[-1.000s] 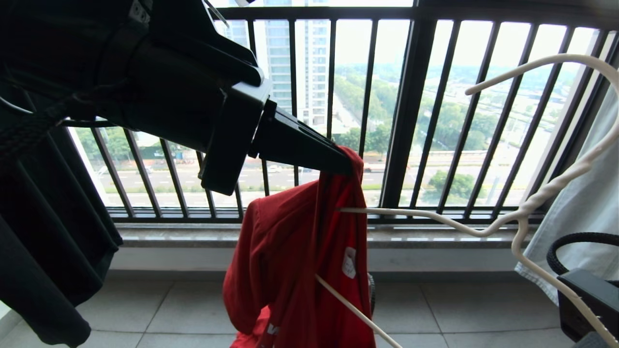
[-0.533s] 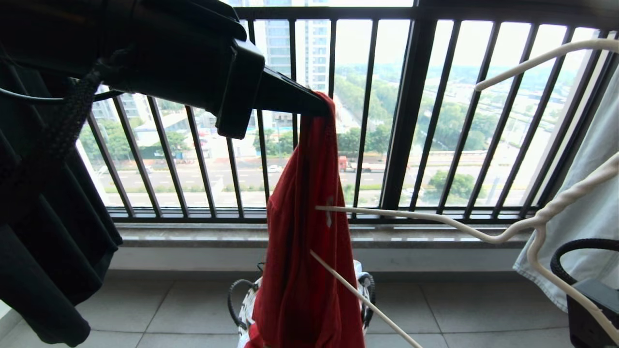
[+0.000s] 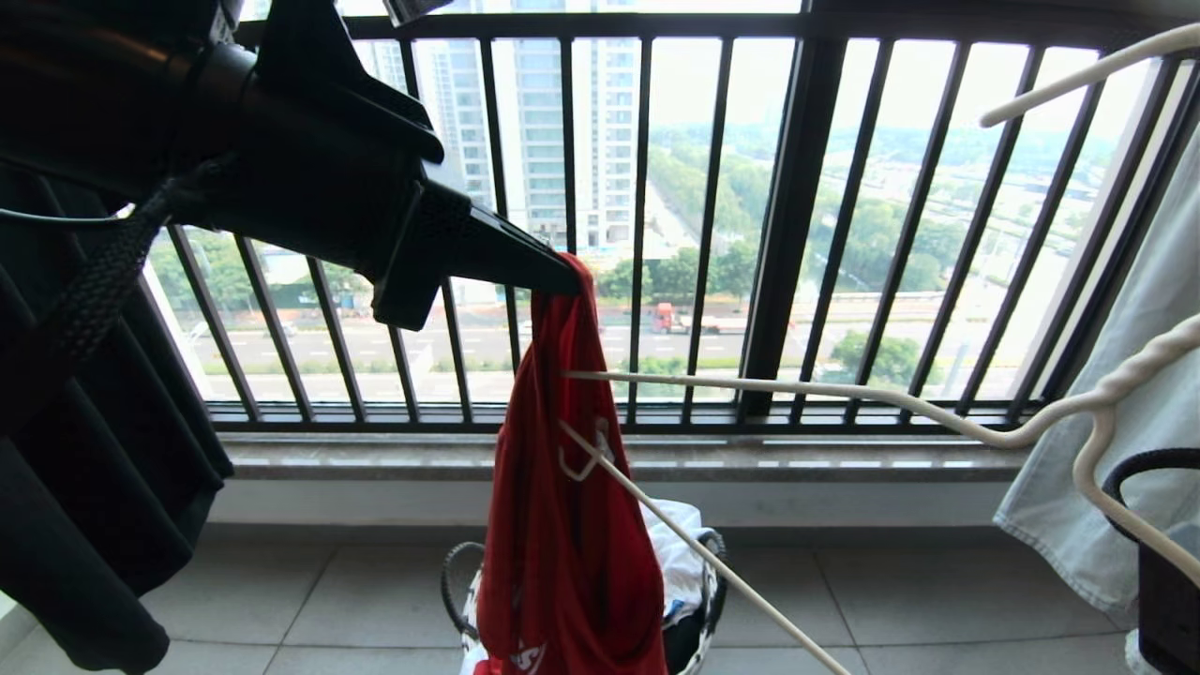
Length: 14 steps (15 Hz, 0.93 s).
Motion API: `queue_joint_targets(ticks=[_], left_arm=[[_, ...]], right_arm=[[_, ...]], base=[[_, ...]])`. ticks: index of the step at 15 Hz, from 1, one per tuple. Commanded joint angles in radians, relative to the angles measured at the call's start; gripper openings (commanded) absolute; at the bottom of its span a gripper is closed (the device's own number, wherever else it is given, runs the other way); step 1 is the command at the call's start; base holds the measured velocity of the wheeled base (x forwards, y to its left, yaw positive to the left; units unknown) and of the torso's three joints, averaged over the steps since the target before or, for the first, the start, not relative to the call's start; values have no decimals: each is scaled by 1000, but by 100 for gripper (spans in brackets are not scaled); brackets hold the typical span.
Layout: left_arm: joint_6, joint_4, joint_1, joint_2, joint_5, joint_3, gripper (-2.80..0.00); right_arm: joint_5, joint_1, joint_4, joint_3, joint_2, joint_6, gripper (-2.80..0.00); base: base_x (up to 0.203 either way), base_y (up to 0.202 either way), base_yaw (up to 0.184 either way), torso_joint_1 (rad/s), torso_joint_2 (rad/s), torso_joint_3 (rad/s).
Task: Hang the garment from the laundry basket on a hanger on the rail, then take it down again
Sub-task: Hang the clothes on the clothes rack
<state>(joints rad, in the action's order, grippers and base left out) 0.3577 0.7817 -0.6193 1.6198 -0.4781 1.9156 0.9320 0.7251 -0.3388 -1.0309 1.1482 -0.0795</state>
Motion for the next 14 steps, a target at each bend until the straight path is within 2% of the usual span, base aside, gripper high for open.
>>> queue_joint_targets(ticks=[1, 3, 9, 13, 14], left_arm=[[0, 4, -19, -16, -4, -31, -280], [0, 4, -23, -16, -6, -41, -280], [-3, -6, -85, 17, -14, -35, -280], [-14, -7, -159, 29, -16, -1, -280], [-23, -7, -181, 30, -16, 11, -280]], right_arm=[[1, -36, 9, -2, -4, -2, -280], [2, -72, 26, -2, -11, -3, -280], [11, -72, 26, 3, -23, -2, -280], [41, -72, 27, 3, -19, 8, -280], [51, -71, 30, 2, -19, 32, -280]], base=[[0, 0, 0, 0, 0, 0], [0, 0, 0, 0, 0, 0], [0, 0, 0, 0, 0, 0], [0, 0, 0, 0, 0, 0], [0, 0, 0, 0, 0, 0]])
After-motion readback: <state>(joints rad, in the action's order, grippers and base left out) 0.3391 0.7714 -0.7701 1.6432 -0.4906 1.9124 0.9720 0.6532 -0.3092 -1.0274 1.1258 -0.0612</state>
